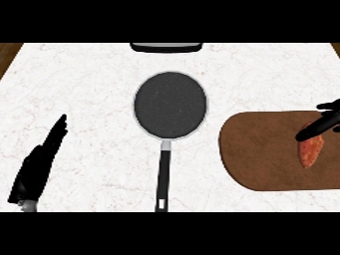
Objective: Pick the sweet potato from the cutting board and place it in the pan
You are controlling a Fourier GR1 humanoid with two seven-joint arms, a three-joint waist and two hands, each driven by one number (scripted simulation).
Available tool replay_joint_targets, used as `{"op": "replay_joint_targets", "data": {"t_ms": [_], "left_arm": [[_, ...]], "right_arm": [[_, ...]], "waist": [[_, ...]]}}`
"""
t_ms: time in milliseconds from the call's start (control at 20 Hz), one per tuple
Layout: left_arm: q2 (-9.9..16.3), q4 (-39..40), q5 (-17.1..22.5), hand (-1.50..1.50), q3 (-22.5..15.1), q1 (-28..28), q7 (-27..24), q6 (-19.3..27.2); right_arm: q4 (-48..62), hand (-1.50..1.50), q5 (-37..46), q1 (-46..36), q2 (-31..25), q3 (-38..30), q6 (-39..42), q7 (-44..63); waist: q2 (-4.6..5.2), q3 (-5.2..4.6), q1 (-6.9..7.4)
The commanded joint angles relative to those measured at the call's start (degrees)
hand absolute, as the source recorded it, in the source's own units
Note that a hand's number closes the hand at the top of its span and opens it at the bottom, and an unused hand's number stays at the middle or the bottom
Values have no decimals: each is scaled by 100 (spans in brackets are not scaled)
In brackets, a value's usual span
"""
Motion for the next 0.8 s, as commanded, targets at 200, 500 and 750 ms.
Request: {"op": "replay_joint_targets", "data": {"t_ms": [200,500,750], "left_arm": [[-197,200,-170,0,82,-268,70,-86],[-182,-175,-213,0,254,318,-83,-203],[-245,-488,-216,0,393,280,285,-390]], "right_arm": [[54,-150,241,145,435,154,-76,659],[74,-150,446,317,492,-12,-131,433],[279,150,873,239,728,-250,-360,-86]], "waist": [[1,0,-37],[-9,0,-23],[-3,2,-3]]}}
